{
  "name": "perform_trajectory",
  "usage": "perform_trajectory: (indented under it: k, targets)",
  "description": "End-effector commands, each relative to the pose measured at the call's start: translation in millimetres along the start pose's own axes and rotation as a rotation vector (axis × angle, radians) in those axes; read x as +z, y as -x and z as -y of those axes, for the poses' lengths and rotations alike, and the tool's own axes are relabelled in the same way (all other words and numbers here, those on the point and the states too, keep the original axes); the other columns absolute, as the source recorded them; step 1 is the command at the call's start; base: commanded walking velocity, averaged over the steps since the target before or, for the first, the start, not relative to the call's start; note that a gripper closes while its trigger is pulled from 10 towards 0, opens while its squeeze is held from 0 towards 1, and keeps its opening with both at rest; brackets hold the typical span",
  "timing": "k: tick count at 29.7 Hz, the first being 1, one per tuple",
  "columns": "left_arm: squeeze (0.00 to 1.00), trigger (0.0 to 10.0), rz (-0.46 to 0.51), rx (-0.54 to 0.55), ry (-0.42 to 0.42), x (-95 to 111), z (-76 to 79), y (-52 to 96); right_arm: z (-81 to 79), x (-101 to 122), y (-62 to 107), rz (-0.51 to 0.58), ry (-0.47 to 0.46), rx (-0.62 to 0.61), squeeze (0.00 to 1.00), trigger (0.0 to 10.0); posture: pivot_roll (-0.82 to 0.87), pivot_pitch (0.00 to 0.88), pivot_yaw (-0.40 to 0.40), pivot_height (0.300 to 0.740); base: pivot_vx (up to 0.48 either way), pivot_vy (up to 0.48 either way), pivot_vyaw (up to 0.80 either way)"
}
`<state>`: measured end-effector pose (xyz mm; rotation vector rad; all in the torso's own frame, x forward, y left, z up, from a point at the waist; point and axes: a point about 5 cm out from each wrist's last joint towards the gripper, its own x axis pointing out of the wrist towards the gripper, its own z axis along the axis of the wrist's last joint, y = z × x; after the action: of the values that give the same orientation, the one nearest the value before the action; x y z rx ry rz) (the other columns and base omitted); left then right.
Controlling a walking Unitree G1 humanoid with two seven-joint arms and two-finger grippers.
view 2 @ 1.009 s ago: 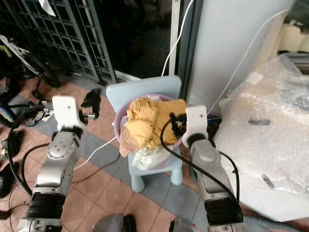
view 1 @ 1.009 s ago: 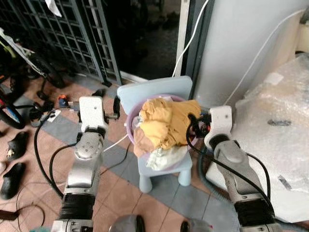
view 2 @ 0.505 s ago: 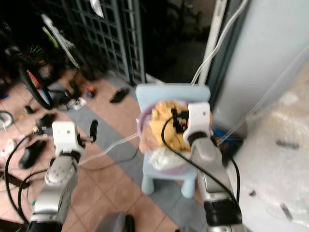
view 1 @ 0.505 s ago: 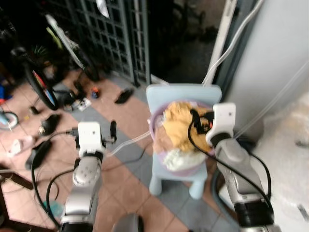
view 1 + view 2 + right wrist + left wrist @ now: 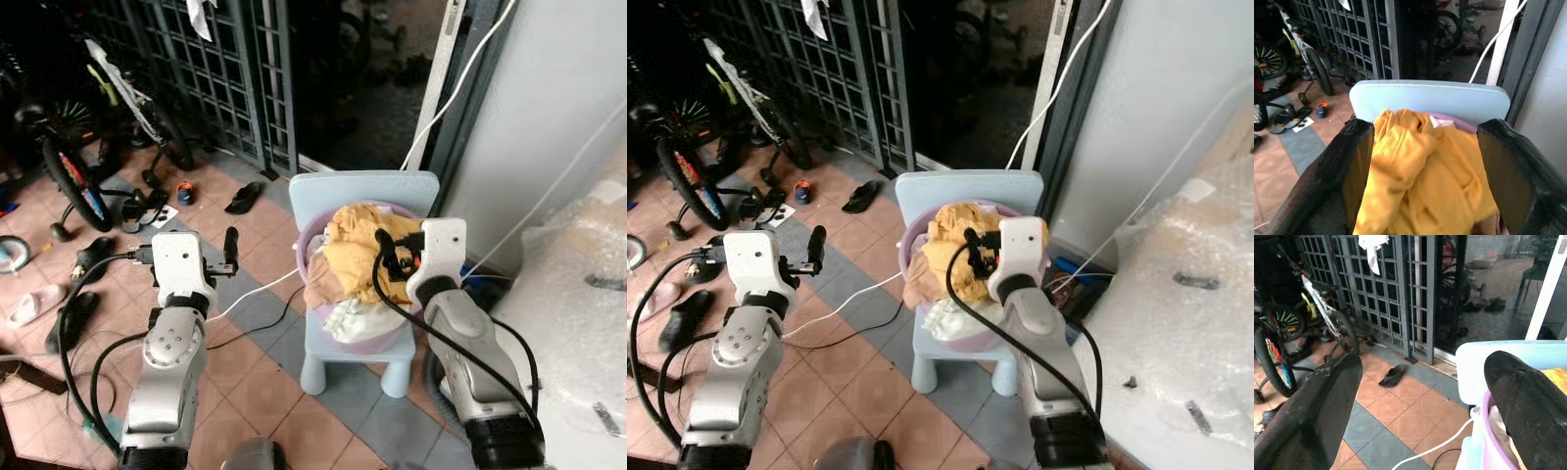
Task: Clothes washing
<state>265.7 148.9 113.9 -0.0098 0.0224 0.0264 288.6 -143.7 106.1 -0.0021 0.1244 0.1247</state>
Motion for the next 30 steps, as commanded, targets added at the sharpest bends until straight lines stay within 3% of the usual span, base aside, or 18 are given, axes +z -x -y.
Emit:
perform_trajectory:
  k: [1,6,12,16,22,30]
  targets:
    - [0.00,10.0,-0.010,0.004,-0.006,0,-4.1,0.4,-7.4,7,-2.6,0.009,0.023,0.020,0.00,10.0,0.00,0.000,0.053,0.740,0.334,0.000,0.00]
    - [0.00,10.0,-0.013,0.016,0.000,2,-5.7,-2.9,-7.4,8,-9.0,-0.021,0.070,0.025,0.00,10.0,0.00,0.000,0.045,0.740,0.334,0.000,0.00]
    - [0.00,10.0,-0.024,0.017,-0.001,0,-5.1,0.0,-3.4,-5,-10.6,-0.123,0.105,0.041,0.00,10.0,0.01,0.002,0.041,0.740,0.305,0.000,0.00]
    - [0.00,10.0,-0.013,0.026,0.008,4,-4.3,6.3,-0.6,-12,-7.5,-0.183,0.148,0.042,0.00,10.0,0.03,0.013,0.023,0.740,0.068,0.000,0.00]
    - [0.00,10.0,-0.081,0.087,-0.003,-7,-12.4,19.6,-12.4,-25,-4.6,-0.294,0.149,0.141,0.00,10.0,0.04,0.036,0.025,0.740,0.000,0.000,0.00]
    - [0.00,10.0,-0.166,0.031,-0.037,-16,-10.2,40.1,-16.0,-36,1.6,-0.400,0.125,0.171,0.00,10.0,0.06,0.100,0.018,0.740,0.000,0.000,0.00]
